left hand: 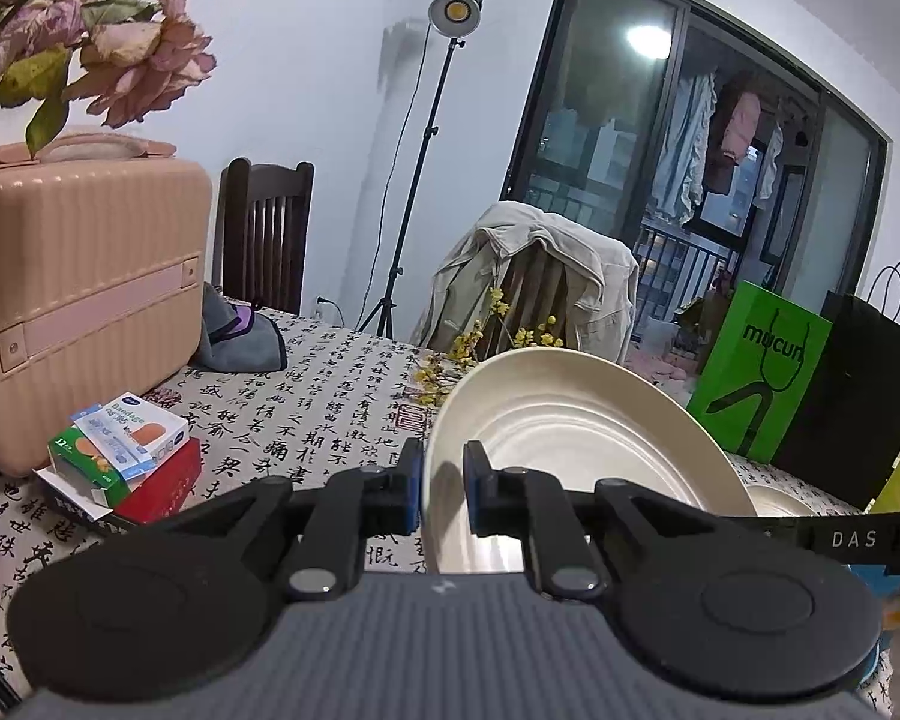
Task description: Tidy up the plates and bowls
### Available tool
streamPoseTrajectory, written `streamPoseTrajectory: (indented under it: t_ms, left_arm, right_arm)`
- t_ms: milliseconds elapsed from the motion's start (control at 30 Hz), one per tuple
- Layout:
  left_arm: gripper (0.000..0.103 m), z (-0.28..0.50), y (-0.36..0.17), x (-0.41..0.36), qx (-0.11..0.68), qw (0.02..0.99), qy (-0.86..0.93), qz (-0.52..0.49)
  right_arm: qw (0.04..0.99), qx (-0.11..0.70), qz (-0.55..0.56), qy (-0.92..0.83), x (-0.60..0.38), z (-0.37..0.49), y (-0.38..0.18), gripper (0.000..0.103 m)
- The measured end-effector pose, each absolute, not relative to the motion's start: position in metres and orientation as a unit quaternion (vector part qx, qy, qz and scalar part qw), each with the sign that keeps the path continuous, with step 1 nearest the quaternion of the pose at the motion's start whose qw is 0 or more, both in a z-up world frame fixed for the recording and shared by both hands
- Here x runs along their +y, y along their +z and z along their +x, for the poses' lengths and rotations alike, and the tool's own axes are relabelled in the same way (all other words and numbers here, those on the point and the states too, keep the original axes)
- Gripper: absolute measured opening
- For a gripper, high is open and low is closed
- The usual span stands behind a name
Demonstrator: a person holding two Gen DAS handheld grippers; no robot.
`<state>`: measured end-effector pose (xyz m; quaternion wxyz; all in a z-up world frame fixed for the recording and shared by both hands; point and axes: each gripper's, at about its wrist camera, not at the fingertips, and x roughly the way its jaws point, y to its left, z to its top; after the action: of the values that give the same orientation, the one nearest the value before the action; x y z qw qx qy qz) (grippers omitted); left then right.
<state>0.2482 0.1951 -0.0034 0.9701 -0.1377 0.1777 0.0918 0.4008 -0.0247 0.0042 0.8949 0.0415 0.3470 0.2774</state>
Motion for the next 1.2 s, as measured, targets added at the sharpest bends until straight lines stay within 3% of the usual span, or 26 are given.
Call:
streamPoseTrajectory:
  t_ms: [1200]
  left_arm:
    - [0.014,0.207,0.005,0.116,0.152,0.982,0.046,-0.104]
  right_arm:
    - [0.911,0.322,0.072,0.248,-0.109,0.348,0.005,0.018]
